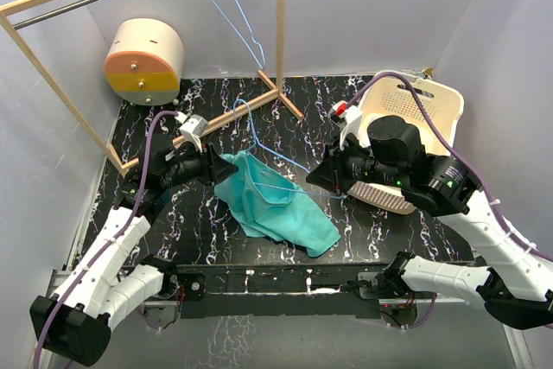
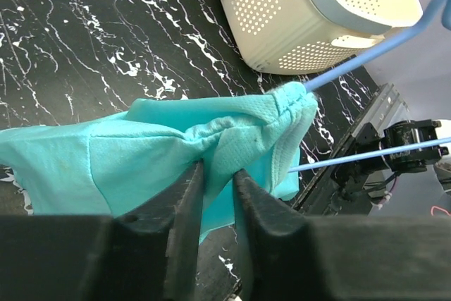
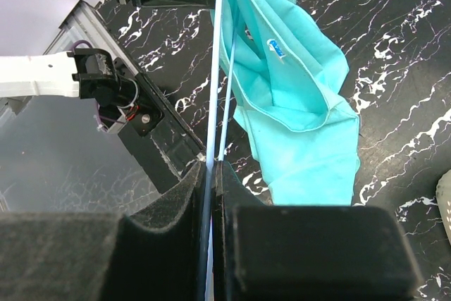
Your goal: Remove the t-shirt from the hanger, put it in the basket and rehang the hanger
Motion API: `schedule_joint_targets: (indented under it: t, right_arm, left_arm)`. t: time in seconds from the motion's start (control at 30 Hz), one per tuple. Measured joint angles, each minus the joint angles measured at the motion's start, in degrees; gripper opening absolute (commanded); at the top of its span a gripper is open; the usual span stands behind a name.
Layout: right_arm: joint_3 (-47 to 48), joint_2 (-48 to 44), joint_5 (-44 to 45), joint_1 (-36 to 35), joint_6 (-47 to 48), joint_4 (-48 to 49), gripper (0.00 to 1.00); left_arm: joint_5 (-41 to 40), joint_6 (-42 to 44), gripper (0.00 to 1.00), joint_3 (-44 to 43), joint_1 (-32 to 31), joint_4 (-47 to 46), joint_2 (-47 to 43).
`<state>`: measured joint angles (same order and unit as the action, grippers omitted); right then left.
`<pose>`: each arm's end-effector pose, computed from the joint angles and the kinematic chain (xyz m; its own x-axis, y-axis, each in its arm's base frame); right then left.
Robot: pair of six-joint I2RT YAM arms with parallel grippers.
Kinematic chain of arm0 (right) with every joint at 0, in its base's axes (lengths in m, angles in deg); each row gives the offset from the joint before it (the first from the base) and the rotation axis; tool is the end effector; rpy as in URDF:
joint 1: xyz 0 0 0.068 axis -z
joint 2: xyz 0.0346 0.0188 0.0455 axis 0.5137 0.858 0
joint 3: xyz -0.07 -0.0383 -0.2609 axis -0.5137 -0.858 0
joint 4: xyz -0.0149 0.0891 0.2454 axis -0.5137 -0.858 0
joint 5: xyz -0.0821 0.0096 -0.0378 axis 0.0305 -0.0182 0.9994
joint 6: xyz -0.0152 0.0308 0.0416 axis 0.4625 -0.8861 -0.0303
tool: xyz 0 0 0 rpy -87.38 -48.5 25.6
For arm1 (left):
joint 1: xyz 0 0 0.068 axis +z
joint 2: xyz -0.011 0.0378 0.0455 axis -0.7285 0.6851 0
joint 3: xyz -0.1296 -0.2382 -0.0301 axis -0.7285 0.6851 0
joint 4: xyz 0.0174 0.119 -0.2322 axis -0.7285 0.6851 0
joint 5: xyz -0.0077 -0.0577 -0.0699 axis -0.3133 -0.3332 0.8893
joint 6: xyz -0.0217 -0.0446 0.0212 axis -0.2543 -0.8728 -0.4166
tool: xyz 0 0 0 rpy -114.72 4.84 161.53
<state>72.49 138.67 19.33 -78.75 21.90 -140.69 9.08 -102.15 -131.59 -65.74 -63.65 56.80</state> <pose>0.1113 0.1340 0.4361 -0.5770 -0.1750 -0.7978 -0.7017 0.6060 0.3746 0.1843 -0.0841 0.3251 -0.4721 -0.1220 -0.8731 0.6594 0.6085 -0.4416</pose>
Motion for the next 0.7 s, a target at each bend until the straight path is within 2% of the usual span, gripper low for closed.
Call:
schedule_joint_targets:
  t: [0.07,0.1,0.3,0.7]
  right_arm:
    - [0.0,0.0,0.0,0.0,-0.1,0.0,0.08]
    - [0.0,0.0,0.0,0.0,-0.1,0.0,0.08]
    - [0.0,0.0,0.3,0.0,-0.1,-0.2,0.08]
    - [0.0,-5.6,3.7,0.0,-0.1,-6.7,0.08]
  left_arm:
    - [-0.6,0.3,0.03,0.0,0.0,0.0,0.1]
    - [-0.9,0.3,0.0,0.0,0.0,0.1,0.2]
    - [-3.6,0.6,0.0,0.0,0.0,1.1,0.6]
    - [-18.6,-1.4,0.0,0.0,-0.3,2.8,-4.4]
